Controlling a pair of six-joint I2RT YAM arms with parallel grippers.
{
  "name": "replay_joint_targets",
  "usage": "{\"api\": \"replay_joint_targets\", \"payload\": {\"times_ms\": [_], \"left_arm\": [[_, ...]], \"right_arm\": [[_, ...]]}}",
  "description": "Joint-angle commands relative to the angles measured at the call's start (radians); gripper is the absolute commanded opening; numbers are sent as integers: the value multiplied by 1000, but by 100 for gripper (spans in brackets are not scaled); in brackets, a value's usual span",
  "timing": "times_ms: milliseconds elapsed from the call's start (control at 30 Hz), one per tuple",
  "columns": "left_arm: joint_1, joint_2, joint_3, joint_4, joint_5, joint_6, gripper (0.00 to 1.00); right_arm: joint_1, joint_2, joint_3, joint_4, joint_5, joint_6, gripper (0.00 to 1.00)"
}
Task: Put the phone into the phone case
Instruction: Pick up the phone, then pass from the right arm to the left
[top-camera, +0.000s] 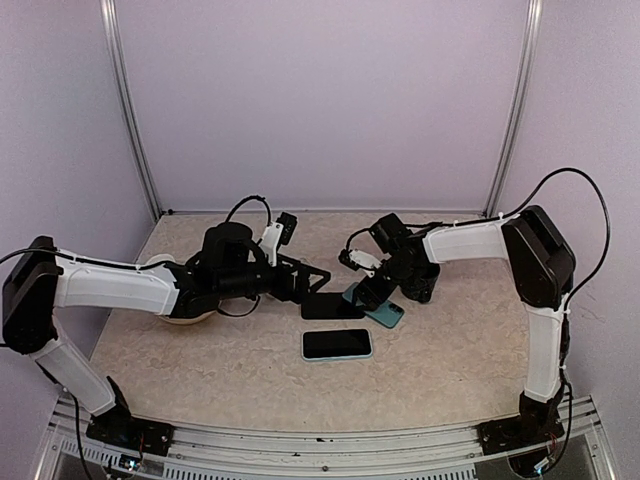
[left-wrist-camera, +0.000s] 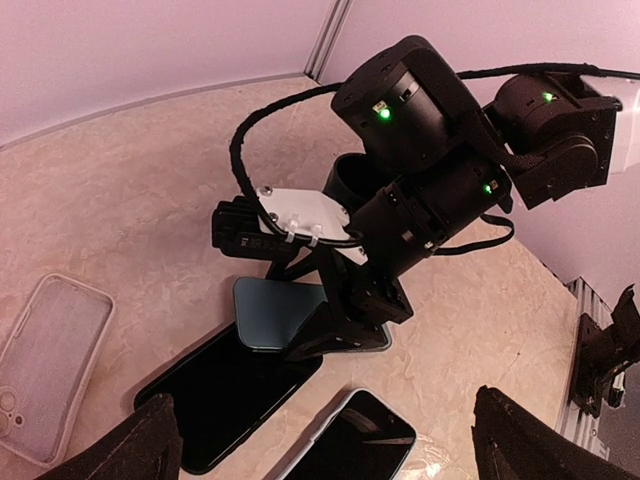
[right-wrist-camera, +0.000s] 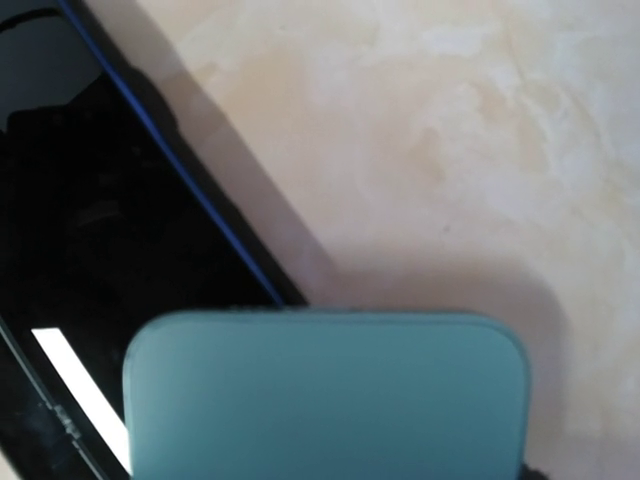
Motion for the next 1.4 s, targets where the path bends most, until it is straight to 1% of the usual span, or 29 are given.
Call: {"api": "replay_joint_targets", "payload": {"times_ms": [0,133,300,467,667,800,967,1100,1200,1367], "left_arm": [[-3,-25,-21,35,-12,-10,99],[-5,-31,-33,46,-19,-13,99],[-6,-43,-46,61,-32,-17,99],[-8,-50,-54,65,-45,-24,99],[-11,-50,-77,105,-41,-65,99],[-42,-48,-87,136,-90,-57,99],[-96,-1,-44,130,-145,-40,99],[-115,41,-2,150,-158,-85,99],[-135,74,43,145,-192,-111,99],[-163,138,122,135,-201,-125,99]], "right_arm": [[6,2,9,7,-13,13,69],[7,-41,7,21,-4,35,67],[7,-97,7,38,-4,63,60],[7,-165,-9,74,-7,106,59],[5,-288,-67,184,-9,185,60],[4,-385,-121,288,-30,321,60],[5,-459,-187,408,-78,481,59],[11,-516,-262,528,-88,587,59],[22,-552,-310,588,-55,634,59],[73,-583,-341,610,34,642,59]]}}
